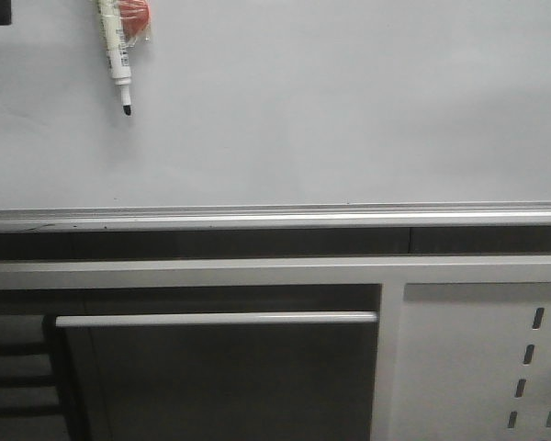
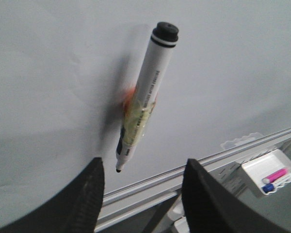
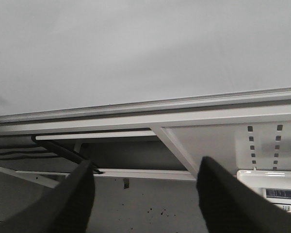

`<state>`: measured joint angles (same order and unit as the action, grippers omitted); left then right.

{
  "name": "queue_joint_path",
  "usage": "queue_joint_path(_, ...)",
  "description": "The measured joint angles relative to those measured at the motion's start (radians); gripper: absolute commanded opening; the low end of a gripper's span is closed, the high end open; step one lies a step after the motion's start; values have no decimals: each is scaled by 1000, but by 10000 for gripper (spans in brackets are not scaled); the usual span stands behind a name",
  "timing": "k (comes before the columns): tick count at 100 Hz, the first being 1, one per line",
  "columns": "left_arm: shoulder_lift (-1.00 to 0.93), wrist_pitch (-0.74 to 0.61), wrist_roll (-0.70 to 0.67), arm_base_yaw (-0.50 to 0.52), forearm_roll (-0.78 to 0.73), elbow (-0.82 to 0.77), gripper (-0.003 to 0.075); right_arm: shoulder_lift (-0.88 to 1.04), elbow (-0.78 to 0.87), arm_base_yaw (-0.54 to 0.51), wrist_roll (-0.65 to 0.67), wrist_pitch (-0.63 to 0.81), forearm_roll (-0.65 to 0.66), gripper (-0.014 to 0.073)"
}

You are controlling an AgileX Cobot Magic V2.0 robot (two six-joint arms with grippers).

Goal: Write number 1 on whiteboard

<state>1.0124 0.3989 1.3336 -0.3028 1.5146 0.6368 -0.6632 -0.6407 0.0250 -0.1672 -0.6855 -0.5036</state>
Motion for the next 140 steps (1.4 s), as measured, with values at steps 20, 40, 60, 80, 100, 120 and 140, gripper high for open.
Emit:
queue_joint_path(20, 93, -173, 61, -129, 14, 48, 323, 0, 0, 0, 0, 0, 0, 417)
queue_joint_path(40, 160, -224, 76, -143, 22, 101, 323, 0, 0, 0, 0, 0, 0, 417)
queue_joint_path(60, 222, -230, 83, -145, 27, 158, 322, 0, 0, 0, 0, 0, 0, 417)
queue_joint_path(80, 250, -214, 83, -151, 27, 170, 176, 0, 0, 0, 0, 0, 0, 417)
queue_joint_path(100, 258, -221, 90, -151, 28, 173, -20, 0, 0, 0, 0, -2, 0, 417)
queue_joint_path(120, 258, -163, 90, -151, 0, 173, -20, 0, 0, 0, -1, -4, 0, 417)
queue_joint_path(140, 233, 30, 33, -177, -141, 173, -20, -6, 0, 0, -82, -60, -30, 417)
